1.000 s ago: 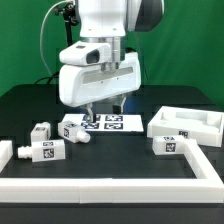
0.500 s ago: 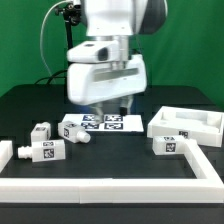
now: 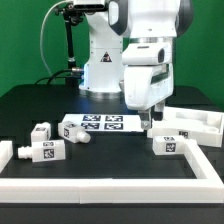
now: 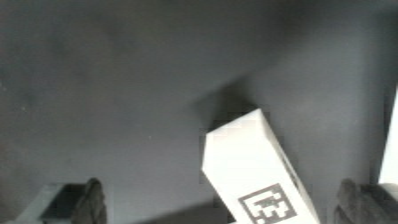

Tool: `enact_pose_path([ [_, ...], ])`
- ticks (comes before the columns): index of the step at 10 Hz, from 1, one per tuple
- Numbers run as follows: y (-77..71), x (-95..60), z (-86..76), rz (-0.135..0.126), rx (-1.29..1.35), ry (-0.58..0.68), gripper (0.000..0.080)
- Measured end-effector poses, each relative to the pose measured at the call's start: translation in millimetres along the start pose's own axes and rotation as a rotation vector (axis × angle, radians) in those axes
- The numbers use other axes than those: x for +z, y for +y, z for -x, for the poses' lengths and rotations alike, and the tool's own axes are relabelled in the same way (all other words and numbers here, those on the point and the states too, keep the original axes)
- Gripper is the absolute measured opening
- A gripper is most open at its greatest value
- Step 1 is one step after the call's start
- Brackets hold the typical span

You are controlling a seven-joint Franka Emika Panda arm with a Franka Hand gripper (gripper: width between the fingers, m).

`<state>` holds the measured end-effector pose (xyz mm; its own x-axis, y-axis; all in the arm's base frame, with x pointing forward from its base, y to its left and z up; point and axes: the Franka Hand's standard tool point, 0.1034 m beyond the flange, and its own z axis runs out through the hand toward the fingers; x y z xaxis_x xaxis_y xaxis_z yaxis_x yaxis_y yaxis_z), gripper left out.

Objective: Assemble one leg

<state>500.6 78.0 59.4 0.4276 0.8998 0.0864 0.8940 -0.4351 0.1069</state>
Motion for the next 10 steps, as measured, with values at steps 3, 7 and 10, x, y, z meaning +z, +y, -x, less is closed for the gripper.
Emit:
enact_pose_path([
  [3,-5.2,8.7,-10.7,-0.006,-0.008,0.006,0.0649],
  [7,-18.1,45.3,-19.1,-0.031,-0.008,0.021,0.0649],
  [10,-22.6,52.5,-23.7,-0.034,-0.002,0.027,0.0649],
])
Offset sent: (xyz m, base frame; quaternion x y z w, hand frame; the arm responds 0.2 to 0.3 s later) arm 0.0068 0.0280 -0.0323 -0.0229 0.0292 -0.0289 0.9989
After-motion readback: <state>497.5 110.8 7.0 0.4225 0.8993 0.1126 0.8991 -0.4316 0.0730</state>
